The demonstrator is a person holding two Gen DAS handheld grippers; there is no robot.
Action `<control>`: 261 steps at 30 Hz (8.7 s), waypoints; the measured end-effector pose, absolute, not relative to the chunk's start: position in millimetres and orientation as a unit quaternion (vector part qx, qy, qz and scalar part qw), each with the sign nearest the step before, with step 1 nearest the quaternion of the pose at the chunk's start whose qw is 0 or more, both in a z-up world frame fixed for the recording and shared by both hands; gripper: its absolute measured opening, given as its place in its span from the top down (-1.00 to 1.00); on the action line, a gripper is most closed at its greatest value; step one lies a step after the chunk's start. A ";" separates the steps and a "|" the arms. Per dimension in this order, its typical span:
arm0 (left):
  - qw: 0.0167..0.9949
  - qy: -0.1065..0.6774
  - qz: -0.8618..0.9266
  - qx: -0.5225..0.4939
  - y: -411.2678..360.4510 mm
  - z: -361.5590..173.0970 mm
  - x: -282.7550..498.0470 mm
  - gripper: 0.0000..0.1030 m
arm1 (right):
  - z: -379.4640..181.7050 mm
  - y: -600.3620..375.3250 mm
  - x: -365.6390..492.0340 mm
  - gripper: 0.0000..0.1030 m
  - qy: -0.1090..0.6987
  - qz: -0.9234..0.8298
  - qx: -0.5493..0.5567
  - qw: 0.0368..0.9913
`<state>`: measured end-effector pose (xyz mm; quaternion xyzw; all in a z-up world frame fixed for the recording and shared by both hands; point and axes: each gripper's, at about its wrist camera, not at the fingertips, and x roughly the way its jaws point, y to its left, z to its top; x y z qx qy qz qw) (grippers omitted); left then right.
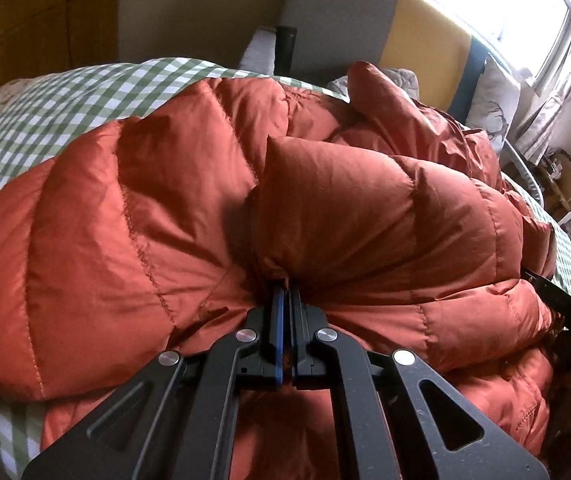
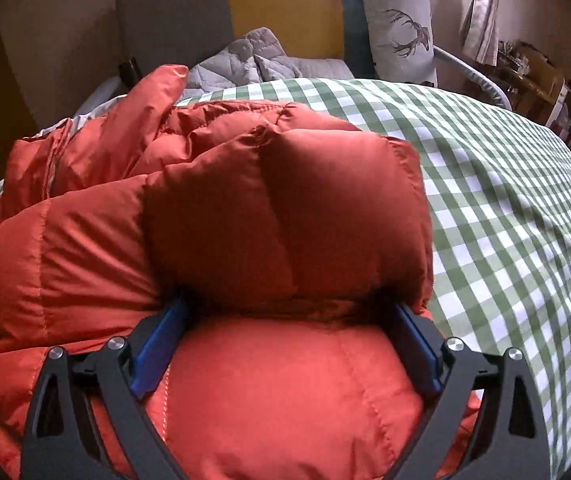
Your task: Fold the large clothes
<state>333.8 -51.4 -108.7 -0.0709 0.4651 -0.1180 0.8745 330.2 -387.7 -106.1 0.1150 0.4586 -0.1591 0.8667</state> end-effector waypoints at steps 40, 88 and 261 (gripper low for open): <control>0.871 0.296 0.121 -0.374 273.9 -36.0 203.1 0.82 | -83.6 -245.2 209.9 -0.95 0.455 0.012 0.103 0.885; 0.888 0.430 -0.076 -0.142 34.6 -53.4 214.3 -0.54 | 115.5 -205.2 264.3 0.85 0.280 0.125 0.097 0.947; 0.849 0.406 -0.149 -0.304 128.8 -4.9 297.3 -0.72 | -21.3 -478.3 147.0 -0.96 0.351 -0.009 0.367 0.861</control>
